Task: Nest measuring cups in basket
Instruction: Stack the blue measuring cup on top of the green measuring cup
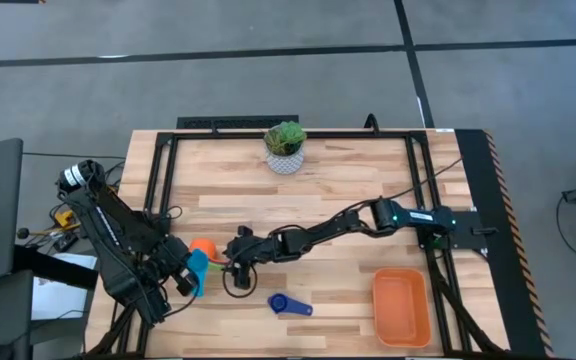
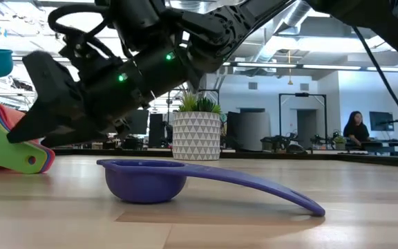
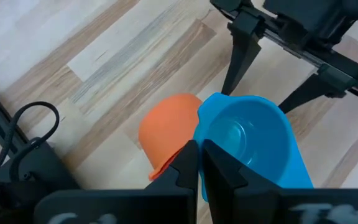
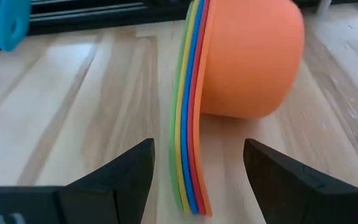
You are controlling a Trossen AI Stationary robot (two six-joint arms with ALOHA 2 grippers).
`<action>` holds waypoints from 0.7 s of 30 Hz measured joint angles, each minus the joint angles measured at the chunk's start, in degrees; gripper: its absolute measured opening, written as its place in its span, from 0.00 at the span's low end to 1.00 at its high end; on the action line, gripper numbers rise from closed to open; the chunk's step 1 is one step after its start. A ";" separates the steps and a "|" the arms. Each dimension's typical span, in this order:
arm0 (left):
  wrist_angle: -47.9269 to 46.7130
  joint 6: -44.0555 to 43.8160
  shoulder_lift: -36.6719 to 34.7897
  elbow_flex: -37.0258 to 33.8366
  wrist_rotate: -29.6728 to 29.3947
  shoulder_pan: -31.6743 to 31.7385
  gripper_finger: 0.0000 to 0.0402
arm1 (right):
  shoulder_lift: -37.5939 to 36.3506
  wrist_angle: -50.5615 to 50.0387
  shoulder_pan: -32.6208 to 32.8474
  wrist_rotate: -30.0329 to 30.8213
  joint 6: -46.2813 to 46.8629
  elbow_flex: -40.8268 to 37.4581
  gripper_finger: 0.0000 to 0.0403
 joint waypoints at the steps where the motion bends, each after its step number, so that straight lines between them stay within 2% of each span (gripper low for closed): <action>1: 0.00 0.02 0.00 0.00 -0.02 0.01 0.00 | -0.01 -0.33 -0.15 -0.01 0.05 0.07 0.68; 4: -0.13 0.22 0.00 0.00 -0.04 -0.02 0.00 | -0.07 -1.50 -0.90 -0.64 0.13 0.13 0.68; 8: -0.83 0.22 0.00 0.00 -0.18 0.01 0.00 | 0.03 -1.49 -1.81 -5.05 0.13 0.08 0.68; 18: -0.98 0.14 0.00 0.00 -0.32 -0.02 0.00 | 3.19 -0.16 -1.77 -5.95 2.88 0.29 0.68; 21: -0.98 0.11 0.00 0.00 -0.32 0.01 0.00 | 3.21 -0.39 -1.77 -5.79 3.37 0.29 0.63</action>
